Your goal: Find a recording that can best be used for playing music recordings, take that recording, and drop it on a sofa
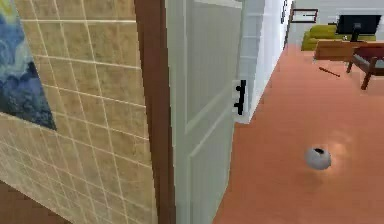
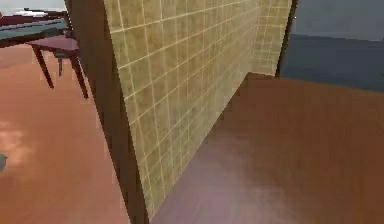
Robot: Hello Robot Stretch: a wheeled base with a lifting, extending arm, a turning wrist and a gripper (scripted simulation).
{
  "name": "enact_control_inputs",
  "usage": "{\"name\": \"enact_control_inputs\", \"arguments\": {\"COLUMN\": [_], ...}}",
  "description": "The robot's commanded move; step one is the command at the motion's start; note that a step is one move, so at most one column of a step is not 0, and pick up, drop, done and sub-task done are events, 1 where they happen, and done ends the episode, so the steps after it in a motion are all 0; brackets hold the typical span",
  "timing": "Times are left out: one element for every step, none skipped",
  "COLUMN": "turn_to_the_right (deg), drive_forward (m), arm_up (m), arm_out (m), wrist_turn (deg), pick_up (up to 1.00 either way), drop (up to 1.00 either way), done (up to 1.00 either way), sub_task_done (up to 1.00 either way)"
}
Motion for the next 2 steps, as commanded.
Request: {"name": "enact_control_inputs", "arguments": {"turn_to_the_right": [45.0,9.0], "drive_forward": [0.00,0.00], "arm_up": [0.00,0.00], "arm_out": [0.00,0.00], "wrist_turn": [0.0,0.0], "pick_up": [0.00,0.00], "drop": [0.00,0.00], "done": [0.00,0.00], "sub_task_done": [0.00,0.00]}}
